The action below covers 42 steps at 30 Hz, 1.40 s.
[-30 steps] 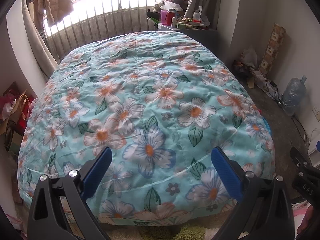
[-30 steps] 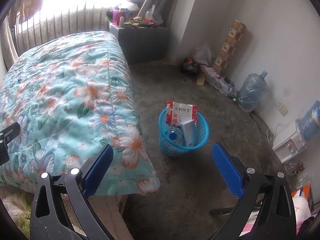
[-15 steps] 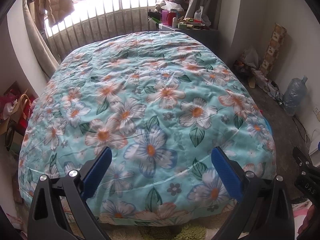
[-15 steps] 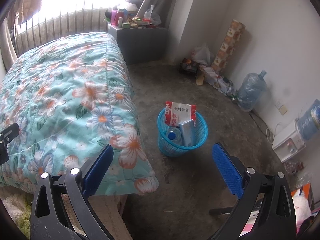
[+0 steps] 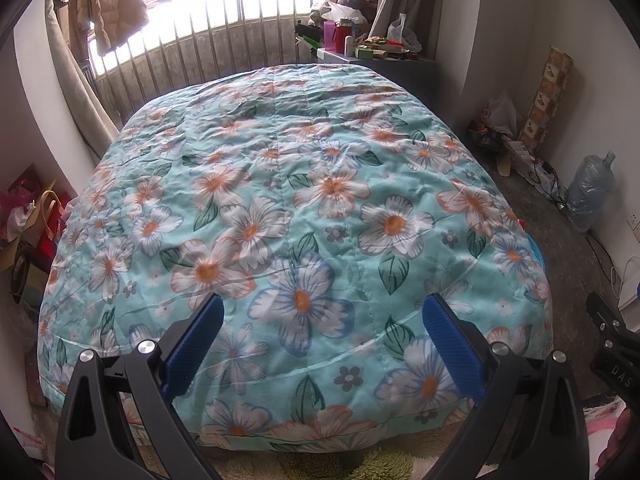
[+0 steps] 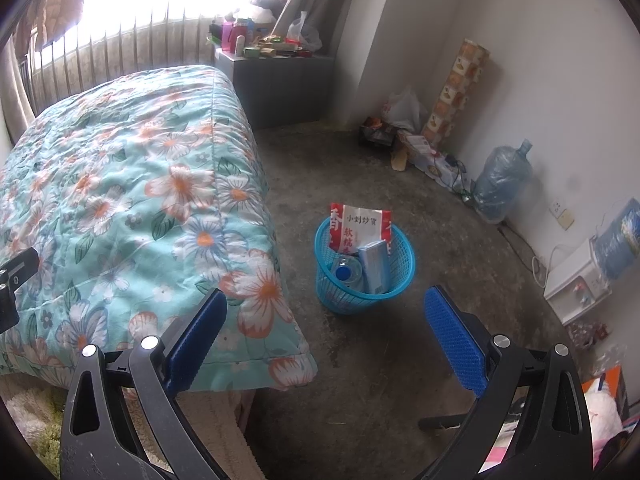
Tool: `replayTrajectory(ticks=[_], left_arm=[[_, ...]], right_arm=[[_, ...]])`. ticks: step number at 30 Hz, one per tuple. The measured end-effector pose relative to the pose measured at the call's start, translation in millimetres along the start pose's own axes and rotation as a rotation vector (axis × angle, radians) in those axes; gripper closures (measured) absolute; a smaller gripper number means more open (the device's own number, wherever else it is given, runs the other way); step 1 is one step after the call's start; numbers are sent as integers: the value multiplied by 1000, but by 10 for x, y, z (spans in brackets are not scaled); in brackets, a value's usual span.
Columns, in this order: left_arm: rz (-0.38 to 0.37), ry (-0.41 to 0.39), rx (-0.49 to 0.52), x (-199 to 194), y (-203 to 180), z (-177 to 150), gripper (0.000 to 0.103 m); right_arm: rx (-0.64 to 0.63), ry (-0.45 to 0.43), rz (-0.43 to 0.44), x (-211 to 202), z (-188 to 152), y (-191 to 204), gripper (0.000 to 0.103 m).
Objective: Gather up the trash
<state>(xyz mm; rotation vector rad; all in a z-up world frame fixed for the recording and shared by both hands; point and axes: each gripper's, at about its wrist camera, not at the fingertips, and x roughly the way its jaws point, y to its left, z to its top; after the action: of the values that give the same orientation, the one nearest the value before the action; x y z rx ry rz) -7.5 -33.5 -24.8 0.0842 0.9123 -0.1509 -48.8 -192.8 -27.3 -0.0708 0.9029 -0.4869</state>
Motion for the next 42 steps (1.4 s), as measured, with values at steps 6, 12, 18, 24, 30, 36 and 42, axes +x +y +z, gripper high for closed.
replayTrajectory(ticks=[6, 12, 18, 24, 30, 36, 42], left_arm=[[0, -1, 0, 0, 1, 2, 6], [0, -2, -1, -4, 14, 12, 6], [0, -2, 0, -6, 22, 13, 6], [0, -1, -1, -5, 27, 11, 6], [1, -3, 0, -5, 35, 8, 6], [1, -1, -1, -7, 41, 6, 6], [1, -2, -1, -3, 35, -1, 6]], right_arm=[[-2, -2, 1, 4, 6, -8, 8], [-5, -3, 1, 0, 28, -15, 8], [-5, -1, 1, 0, 36, -7, 8], [-5, -1, 2, -4, 39, -7, 8], [-4, -1, 1, -4, 36, -3, 8], [-3, -1, 0, -9, 26, 11, 8], [-3, -1, 0, -16, 26, 13, 8]])
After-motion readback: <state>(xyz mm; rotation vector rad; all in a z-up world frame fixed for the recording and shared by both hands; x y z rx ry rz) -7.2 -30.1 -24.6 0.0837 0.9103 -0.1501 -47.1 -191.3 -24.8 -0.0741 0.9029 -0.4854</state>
